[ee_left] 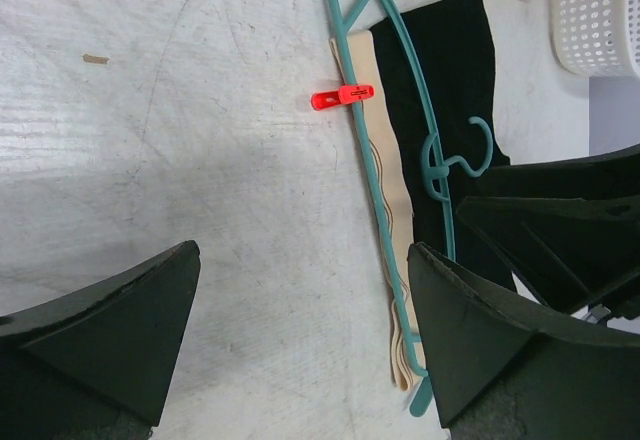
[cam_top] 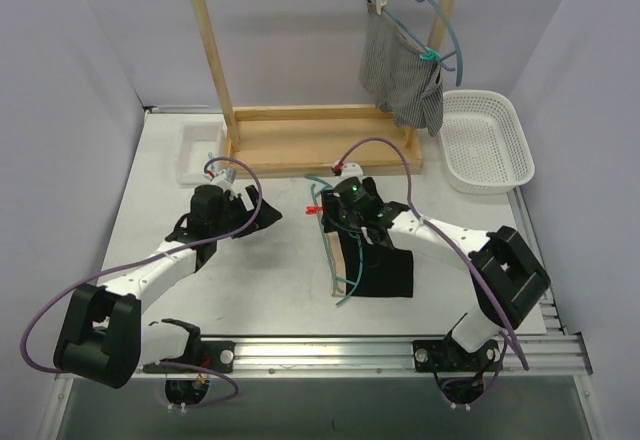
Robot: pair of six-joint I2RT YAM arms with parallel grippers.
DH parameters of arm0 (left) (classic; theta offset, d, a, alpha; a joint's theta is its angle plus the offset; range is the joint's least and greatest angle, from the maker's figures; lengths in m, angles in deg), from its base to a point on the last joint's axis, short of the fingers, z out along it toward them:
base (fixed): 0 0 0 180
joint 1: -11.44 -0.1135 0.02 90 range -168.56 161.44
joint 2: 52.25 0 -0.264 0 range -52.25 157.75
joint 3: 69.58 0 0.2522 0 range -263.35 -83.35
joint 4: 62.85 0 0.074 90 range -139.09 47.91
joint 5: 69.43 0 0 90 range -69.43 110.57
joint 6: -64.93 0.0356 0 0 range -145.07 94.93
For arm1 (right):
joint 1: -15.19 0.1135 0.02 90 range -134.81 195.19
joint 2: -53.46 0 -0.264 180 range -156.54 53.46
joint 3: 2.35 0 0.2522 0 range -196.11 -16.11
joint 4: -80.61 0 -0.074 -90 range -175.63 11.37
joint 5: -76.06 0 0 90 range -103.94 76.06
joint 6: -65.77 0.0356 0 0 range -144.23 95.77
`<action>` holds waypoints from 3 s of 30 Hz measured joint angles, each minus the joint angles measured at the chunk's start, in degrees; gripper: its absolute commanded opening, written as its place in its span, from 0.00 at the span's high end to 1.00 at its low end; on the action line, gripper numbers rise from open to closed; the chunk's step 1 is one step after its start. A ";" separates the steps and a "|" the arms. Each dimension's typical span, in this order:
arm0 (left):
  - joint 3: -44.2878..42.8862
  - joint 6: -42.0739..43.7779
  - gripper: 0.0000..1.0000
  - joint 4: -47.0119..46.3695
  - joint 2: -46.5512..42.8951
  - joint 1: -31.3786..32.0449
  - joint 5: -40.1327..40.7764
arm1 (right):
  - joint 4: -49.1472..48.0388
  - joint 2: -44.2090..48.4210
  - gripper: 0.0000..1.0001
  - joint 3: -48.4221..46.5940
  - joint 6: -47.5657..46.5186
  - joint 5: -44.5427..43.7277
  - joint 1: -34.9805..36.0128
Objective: Remove the underwear clipped to the hanger
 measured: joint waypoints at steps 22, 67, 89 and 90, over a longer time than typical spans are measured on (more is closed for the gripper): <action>2.05 -0.11 0.06 1.92 -1.97 0.00 -0.11 | 9.97 -15.82 0.72 -12.48 -2.14 -9.29 6.69; 2.12 -0.11 0.06 1.92 -1.07 -0.11 0.59 | 9.53 -6.51 0.60 -6.88 1.55 -10.82 19.10; 2.12 -0.11 0.06 3.06 -1.01 -1.20 1.01 | 7.74 -12.24 0.75 -5.84 2.34 -9.94 23.69; 2.12 -0.11 0.06 3.04 -0.96 -1.25 1.01 | 7.50 -12.37 0.76 -5.84 2.43 -10.16 23.69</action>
